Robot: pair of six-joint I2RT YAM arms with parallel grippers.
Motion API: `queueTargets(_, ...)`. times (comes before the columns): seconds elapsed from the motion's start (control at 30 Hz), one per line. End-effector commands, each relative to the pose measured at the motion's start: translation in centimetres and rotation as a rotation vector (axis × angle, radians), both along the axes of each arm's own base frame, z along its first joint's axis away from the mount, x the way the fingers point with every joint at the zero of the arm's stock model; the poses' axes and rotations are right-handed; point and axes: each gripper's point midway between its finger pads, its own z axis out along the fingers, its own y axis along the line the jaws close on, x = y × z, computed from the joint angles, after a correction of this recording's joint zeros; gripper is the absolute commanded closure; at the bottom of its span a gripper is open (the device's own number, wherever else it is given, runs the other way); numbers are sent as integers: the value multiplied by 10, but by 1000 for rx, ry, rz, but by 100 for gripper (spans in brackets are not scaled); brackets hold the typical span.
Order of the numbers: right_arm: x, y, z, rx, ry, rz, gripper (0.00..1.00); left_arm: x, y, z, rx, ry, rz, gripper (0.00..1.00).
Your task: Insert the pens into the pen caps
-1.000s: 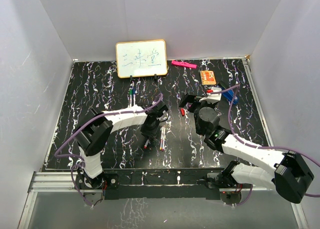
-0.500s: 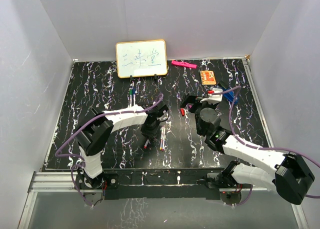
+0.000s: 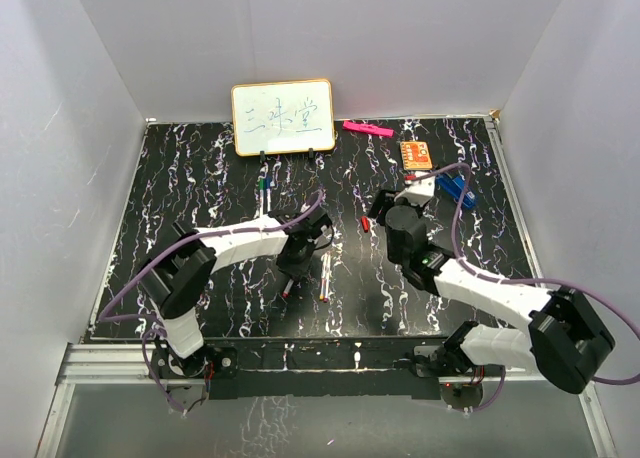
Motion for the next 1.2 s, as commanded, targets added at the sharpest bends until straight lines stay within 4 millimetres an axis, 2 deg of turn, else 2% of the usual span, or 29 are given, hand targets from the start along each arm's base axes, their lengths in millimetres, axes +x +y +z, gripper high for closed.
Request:
queueTargets(0.0,21,3,17,52,3,7,48,0,10,36,-9,-60,5,100)
queueTargets(0.17,36,14,-7,-26,119,64,53,6,3,62,-86,-123,14,100)
queueTargets(0.37,48,32,-57,-153,306,108,54,17,-7,87,-193,-234,19,100)
queueTargets(0.5,51,38,-79,-186,369,130,56,23,-9,101,-271,-320,23,100)
queueTargets(0.73,58,46,-102,-242,444,149,56,26,-10,126,-421,-464,31,100)
queueTargets(0.87,61,54,-114,-253,484,176,61,26,-8,136,-467,-511,33,100)
queueTargets(1.03,64,58,-117,-250,494,184,65,25,-9,139,-479,-521,17,100)
queueTargets(1.07,63,58,-128,-263,518,183,66,25,-9,139,-482,-521,12,100)
queueTargets(1.17,62,57,-136,-275,538,176,66,24,-11,136,-490,-518,0,100)
